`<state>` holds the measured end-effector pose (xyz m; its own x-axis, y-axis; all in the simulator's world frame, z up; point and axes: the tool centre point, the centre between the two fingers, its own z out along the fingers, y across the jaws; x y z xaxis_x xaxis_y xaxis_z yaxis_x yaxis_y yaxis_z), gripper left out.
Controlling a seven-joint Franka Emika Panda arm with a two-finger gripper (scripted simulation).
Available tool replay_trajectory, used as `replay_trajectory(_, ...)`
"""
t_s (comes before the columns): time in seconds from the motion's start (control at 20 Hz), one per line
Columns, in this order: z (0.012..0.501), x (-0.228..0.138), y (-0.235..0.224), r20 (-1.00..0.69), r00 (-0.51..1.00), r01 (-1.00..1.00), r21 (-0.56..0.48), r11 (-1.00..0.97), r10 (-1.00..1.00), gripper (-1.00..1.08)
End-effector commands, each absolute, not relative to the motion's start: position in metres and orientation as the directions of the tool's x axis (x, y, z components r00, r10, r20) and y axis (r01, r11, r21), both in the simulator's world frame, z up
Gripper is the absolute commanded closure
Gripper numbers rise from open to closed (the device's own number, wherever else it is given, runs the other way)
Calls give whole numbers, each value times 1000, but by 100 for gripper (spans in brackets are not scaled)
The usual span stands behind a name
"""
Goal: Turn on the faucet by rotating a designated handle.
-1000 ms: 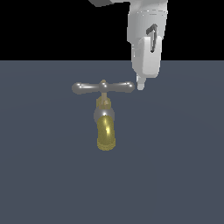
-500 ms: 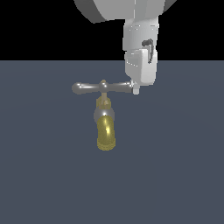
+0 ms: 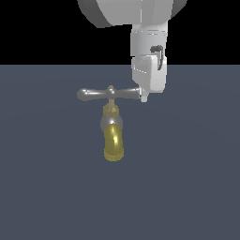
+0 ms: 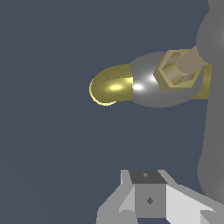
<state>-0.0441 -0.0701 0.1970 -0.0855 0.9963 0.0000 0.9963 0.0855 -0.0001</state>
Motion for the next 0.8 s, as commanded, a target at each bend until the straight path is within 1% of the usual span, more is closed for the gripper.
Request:
replay_trajectory(0.0,197,-44,-70,0,-86,996,0,86,996,108)
replay_trajectory(0.75,197,0,-72,0,-86,996,0,86,996,108)
